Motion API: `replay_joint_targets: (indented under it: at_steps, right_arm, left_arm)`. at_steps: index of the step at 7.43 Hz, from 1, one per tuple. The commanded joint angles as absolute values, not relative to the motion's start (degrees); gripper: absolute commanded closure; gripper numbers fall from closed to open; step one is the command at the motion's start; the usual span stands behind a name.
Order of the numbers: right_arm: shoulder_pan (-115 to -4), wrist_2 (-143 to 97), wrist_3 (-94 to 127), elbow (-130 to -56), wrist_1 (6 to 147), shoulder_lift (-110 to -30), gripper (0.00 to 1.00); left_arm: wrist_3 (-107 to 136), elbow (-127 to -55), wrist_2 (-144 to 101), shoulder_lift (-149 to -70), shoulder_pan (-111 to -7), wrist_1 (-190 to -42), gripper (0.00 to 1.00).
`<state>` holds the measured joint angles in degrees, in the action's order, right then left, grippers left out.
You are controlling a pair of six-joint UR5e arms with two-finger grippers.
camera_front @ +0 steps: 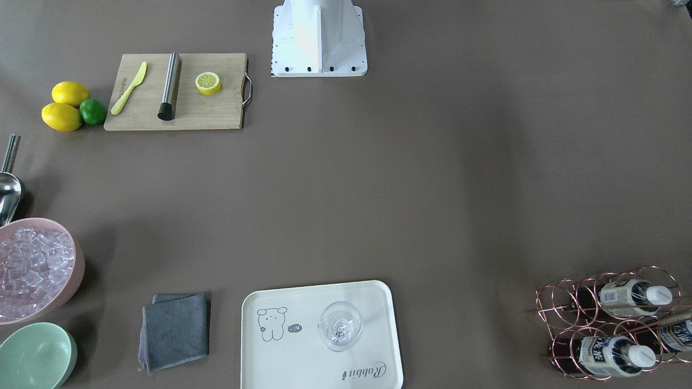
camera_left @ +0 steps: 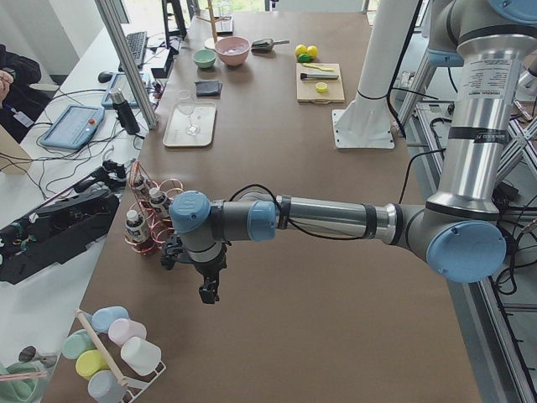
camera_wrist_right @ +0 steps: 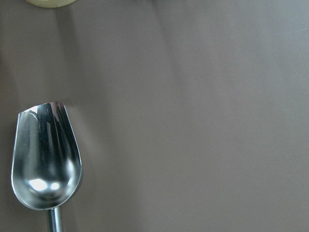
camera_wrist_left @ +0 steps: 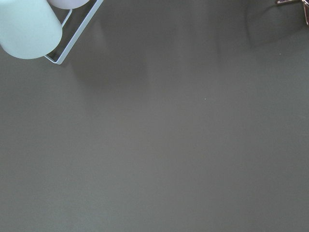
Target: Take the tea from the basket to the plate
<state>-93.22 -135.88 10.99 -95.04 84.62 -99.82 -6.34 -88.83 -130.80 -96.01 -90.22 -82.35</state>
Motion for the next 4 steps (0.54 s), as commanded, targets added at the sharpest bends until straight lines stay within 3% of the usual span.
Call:
replay_joint_targets:
  at_steps: [1, 4]
  right_arm:
    - [-93.3, -136.0, 11.1, -96.5, 84.7, -99.5, 0.0]
    - [-93.3, -135.7, 11.6, -96.2, 85.2, -99.7, 0.0]
  left_arm:
    - [-6.3, -89.0, -130.8, -96.4, -90.2, -82.4, 0.01]
    - [-6.0, -89.6, -130.8, -96.6, -90.2, -82.3, 0.01]
